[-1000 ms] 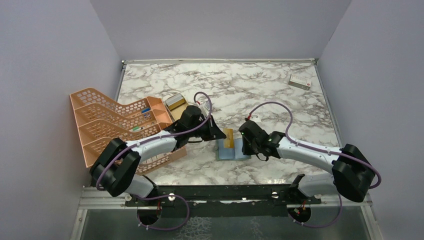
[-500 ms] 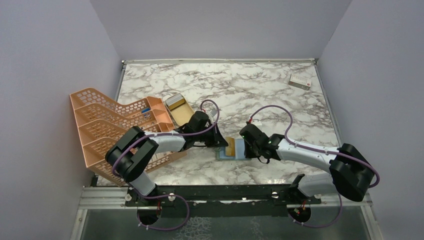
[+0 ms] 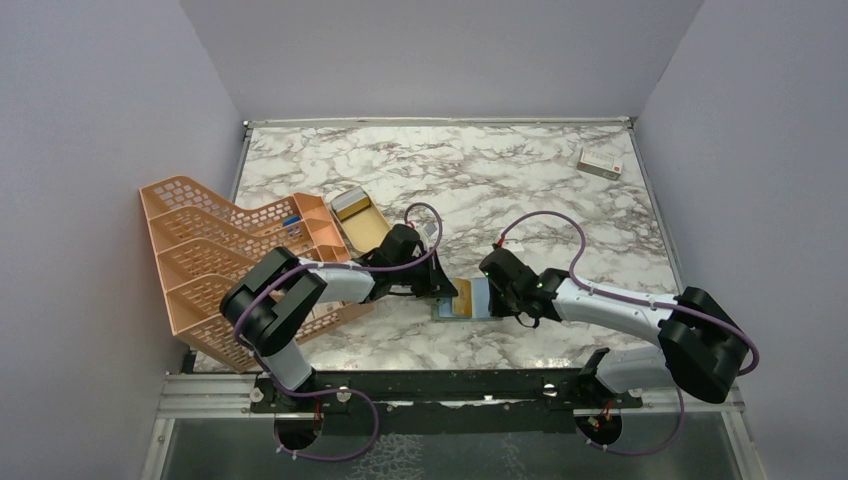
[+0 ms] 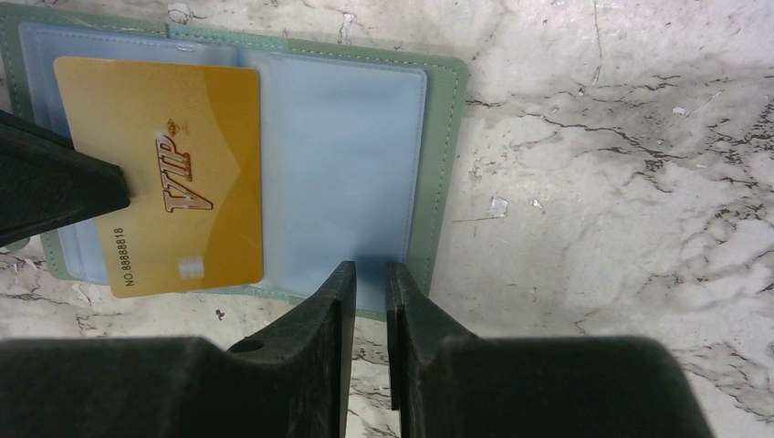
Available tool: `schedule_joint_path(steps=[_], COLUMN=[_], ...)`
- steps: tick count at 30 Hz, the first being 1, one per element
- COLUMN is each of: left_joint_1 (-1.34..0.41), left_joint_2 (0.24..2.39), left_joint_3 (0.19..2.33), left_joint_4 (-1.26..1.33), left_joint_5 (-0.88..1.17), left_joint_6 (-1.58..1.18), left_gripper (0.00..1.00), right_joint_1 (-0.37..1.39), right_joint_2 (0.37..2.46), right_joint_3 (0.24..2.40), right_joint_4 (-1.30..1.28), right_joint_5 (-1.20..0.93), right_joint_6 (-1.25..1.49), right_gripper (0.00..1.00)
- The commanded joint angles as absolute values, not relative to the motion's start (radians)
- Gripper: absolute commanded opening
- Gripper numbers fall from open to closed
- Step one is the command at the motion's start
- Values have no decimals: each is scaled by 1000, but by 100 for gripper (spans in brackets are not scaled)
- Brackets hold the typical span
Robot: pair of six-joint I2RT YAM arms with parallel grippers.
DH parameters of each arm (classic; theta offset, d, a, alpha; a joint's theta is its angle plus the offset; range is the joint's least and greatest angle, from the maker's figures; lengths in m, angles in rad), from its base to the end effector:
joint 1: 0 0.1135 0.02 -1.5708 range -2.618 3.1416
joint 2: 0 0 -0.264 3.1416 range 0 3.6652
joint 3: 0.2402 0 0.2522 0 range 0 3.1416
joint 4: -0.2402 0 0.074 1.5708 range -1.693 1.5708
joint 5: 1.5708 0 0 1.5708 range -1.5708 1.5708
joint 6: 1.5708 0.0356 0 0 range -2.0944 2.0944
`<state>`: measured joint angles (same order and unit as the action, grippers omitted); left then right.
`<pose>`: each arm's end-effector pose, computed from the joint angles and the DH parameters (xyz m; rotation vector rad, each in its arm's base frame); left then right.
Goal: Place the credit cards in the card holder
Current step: Insert the credit card into the card holder.
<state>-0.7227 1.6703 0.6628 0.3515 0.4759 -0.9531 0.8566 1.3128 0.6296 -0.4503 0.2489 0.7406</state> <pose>0.2228 -0.2182 0.1367 0.0093 2.5514 -1.3379 0.1550 0.1654 0.1624 -0.0802 2.6550 0.1909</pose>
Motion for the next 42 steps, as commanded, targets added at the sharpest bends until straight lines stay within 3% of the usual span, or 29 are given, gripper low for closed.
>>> schedule_joint_path(steps=[1, 42], left_joint_1=[-738, -764], left_joint_2=[1695, 1798], left_joint_3=[655, 718], left_joint_4=[369, 359], left_joint_5=[494, 380], left_joint_6=[-950, -945], left_gripper=[0, 0], right_joint_1=[862, 862], right_joint_2=[1311, 1298], right_joint_3=[626, 638], right_joint_4=[-431, -448], right_joint_5=[282, 275], right_joint_6=[759, 770], right_gripper=[18, 18])
